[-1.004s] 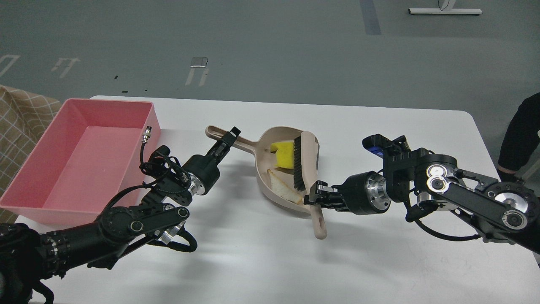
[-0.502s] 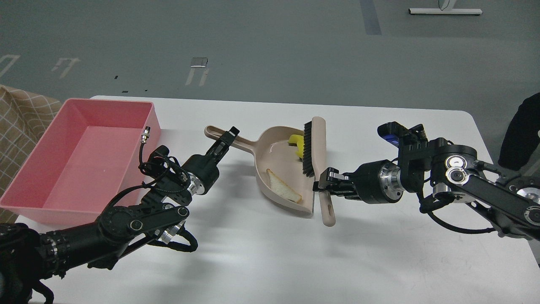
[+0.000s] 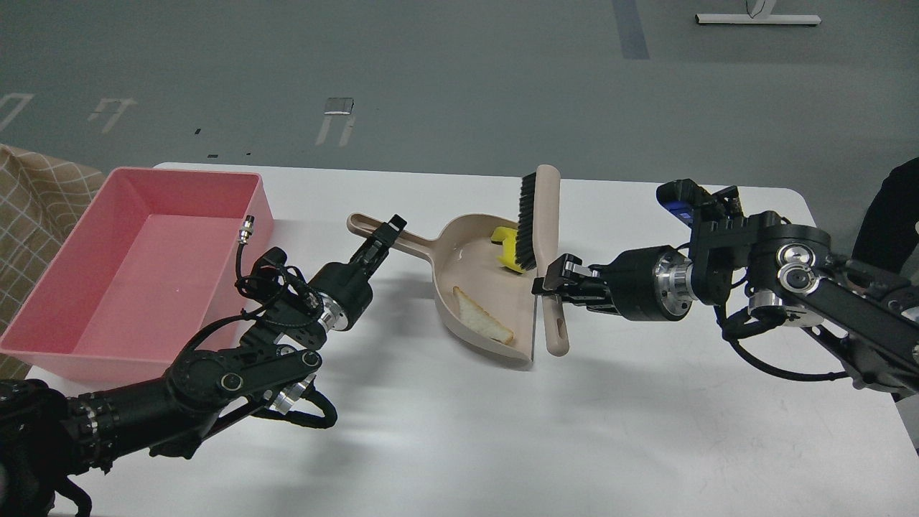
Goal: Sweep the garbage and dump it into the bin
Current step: 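Lift the brush away from the dustpan with the right gripper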
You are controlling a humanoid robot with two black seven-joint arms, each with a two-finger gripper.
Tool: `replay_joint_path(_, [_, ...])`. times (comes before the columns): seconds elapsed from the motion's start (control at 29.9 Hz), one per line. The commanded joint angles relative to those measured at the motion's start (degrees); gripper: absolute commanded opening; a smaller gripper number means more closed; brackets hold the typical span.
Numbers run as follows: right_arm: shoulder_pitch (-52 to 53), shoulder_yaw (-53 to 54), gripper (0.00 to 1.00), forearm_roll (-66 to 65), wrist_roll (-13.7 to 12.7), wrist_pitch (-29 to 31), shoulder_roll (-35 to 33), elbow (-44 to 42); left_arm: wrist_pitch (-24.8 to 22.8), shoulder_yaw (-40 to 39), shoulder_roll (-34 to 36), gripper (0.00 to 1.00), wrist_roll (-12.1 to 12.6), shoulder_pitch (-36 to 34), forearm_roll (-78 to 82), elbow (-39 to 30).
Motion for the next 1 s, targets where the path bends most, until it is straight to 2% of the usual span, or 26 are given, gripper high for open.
replay_joint_path(0.0, [-0.01, 1.18, 0.00, 0.00, 0.00, 0.00, -0.87, -0.04, -0.01, -0.05, -0.09, 0.00, -0.18, 0.00, -0.79, -0.13])
replay_joint_path(0.37, [-1.07, 7.60, 0.00, 2.36, 0.00, 0.00, -3.16, -0.48, -0.01, -0.23, 0.09, 0.00, -1.23, -0.36, -4.49, -1.01])
replay_joint_path(0.97, [-1.33, 8.65, 0.00, 7.20, 0.00, 0.00, -11.25, -0.48, -0.01, -4.62, 0.53, 0.00, -1.23, -0.53, -7.30, -2.15])
